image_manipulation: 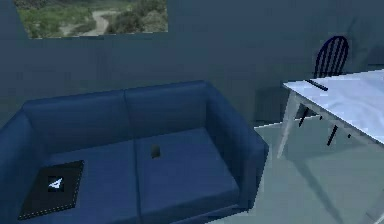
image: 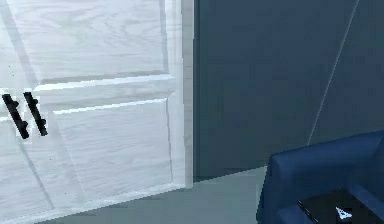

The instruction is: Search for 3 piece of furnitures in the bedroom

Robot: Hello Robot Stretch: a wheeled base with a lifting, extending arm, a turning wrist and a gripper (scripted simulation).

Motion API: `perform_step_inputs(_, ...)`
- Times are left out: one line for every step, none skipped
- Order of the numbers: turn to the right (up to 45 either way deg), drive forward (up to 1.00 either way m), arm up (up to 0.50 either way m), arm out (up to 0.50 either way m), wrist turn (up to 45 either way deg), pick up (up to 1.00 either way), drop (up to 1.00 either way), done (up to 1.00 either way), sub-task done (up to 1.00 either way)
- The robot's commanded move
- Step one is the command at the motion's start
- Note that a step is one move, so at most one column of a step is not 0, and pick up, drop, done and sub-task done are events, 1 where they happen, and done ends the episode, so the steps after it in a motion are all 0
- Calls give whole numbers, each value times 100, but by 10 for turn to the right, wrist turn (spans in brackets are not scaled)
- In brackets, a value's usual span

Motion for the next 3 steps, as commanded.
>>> perform_step_inputs(-450,0,0,0,0,0,0,0,0)
perform_step_inputs(-360,0,0,0,0,0,0,0,0)
perform_step_inputs(0,100,0,0,0,0,0,0,0)
